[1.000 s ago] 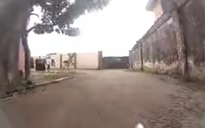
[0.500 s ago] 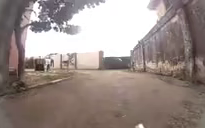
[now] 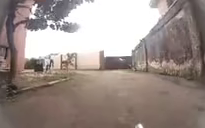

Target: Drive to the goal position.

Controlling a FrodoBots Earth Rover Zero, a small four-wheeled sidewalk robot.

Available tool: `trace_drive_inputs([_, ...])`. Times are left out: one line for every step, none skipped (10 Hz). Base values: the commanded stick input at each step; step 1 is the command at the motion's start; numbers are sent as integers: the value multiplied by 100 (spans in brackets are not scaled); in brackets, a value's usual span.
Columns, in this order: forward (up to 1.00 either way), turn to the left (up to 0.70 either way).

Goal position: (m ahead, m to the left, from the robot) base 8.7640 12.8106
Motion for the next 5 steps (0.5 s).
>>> trace_drive_inputs([70, 0])
trace_drive_inputs([70, 0])
trace_drive_inputs([70, 0])
trace_drive_inputs([70, 0])
trace_drive_inputs([70, 0])
